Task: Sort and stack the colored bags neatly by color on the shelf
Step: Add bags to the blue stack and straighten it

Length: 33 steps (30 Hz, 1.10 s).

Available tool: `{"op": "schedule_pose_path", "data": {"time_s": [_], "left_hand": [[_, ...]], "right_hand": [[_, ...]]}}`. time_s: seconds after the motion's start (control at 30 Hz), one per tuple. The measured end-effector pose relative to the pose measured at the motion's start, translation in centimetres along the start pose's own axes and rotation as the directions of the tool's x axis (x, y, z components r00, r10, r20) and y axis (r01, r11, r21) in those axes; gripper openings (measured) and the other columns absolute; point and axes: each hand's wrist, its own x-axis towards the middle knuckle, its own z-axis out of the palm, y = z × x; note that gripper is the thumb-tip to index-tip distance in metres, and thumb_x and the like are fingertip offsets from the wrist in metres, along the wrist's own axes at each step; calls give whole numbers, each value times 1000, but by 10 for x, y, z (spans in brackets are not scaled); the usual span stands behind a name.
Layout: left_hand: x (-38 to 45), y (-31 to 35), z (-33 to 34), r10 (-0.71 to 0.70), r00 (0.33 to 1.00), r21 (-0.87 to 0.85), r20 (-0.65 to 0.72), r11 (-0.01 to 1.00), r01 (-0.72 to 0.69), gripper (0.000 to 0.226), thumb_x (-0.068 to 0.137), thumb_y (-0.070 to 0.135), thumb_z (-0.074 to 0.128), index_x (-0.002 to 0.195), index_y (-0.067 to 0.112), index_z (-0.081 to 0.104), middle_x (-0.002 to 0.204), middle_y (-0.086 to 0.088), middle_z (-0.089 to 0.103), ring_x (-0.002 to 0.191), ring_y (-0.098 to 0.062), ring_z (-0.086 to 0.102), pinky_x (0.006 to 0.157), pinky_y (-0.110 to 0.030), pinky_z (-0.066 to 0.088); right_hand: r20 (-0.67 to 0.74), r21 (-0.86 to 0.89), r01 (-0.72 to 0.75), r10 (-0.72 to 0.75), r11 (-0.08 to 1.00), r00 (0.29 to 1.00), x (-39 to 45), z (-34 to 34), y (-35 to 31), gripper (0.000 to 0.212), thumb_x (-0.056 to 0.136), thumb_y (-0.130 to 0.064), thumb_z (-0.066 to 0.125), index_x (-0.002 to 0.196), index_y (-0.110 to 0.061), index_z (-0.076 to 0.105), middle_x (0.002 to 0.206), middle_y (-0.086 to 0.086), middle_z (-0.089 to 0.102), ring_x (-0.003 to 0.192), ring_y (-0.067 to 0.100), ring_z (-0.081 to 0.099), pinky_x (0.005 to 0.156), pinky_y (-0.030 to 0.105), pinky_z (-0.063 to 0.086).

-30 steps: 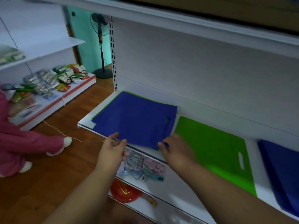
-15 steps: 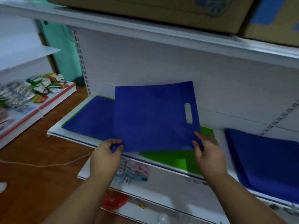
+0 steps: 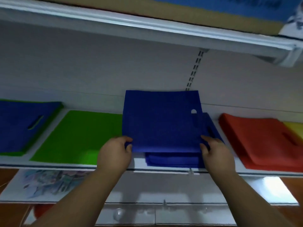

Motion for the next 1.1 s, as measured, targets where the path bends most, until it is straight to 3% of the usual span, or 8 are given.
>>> {"op": "schedule_pose_path", "data": {"time_s": [0.27,0.4,0.5,0.57,0.73,0.93,1.1], "left_hand": [[-14,71,66,37,995,71,96,996,-44,27,91,26,63,117,26,69,118,0,66,98,-21,64,77,-28,47],[-15,80,77,17,989,170,144,984,-42,25,88,26,65,112,24,73,112,-5,62,95,-25,64,76,-28,48],[-17,84,79,18,986,230,163,972,-56,26,86,29,69,112,24,73,112,-8,58,91,-27,63,72,-28,47],[-15,85,77,39,989,247,143,966,-74,29,83,32,73,111,23,73,110,-9,57,86,-29,64,69,-30,48],[-15,80,69,64,992,129,107,989,-78,33,83,34,74,114,22,70,106,-7,61,84,-28,64,68,-30,49],[-21,29,33,-1,999,94,52,996,-3,28,89,35,65,116,28,67,113,-1,63,98,-22,62,73,-28,42],[-12,-57,-28,-157,987,81,-42,984,160,21,86,34,67,105,24,70,104,-4,68,93,-27,64,72,-31,46]], "right_hand": [[178,-107,-48,67,993,982,20,-26,89,36,96,-16,54,131,-14,61,122,15,64,105,31,61,80,32,45],[239,-210,-13,64,978,969,29,-23,101,28,94,-17,51,117,-12,67,108,13,62,88,30,62,70,35,50],[250,-293,4,72,956,966,38,-27,99,21,90,-15,54,106,-14,67,101,8,60,72,23,54,54,27,36],[234,-319,18,61,948,970,40,-27,92,19,89,-14,55,104,-13,66,98,7,59,69,22,50,50,26,29],[238,-167,124,-82,978,968,35,-16,51,29,95,-27,54,121,-18,63,114,5,59,89,25,61,69,31,49],[357,23,325,-312,945,881,29,21,-33,43,99,-37,51,140,-24,51,135,4,53,116,22,55,89,30,47],[404,135,426,-442,894,801,15,69,-130,38,96,-37,55,128,-18,61,120,6,60,109,25,58,85,27,46]]}}
